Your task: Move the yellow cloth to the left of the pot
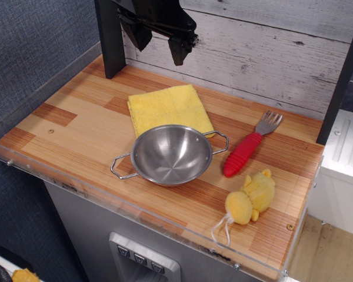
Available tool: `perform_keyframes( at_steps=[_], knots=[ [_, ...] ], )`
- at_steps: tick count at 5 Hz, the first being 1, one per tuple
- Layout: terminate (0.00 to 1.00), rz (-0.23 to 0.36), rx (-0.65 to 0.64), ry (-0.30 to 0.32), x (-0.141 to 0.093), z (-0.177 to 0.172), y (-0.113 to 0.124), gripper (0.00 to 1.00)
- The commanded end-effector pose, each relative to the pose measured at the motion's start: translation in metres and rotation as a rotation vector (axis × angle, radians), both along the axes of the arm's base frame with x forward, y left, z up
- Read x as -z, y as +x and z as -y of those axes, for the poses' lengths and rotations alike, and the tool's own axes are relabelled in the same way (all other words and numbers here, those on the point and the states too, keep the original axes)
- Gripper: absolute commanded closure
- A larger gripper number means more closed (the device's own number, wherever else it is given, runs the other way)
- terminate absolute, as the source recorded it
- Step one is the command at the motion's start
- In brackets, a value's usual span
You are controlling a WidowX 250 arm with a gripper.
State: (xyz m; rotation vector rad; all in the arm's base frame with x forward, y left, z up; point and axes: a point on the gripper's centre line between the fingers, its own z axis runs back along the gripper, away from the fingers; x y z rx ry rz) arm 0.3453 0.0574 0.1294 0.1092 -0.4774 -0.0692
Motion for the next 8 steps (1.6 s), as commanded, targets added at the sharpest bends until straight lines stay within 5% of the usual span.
perform_keyframes(
  at_steps=[1, 4, 8],
  knots=[
    [0.00, 0.000, 0.000, 0.000, 0.000, 0.000, 0.000, 0.00],
    [0.00, 0.015, -0.160, 0.026, -0.013, -0.044, -0.028, 0.00],
    [0.00, -0.081, -0.128, 0.032, 0.046, -0.026, -0.006, 0.00]
  ],
)
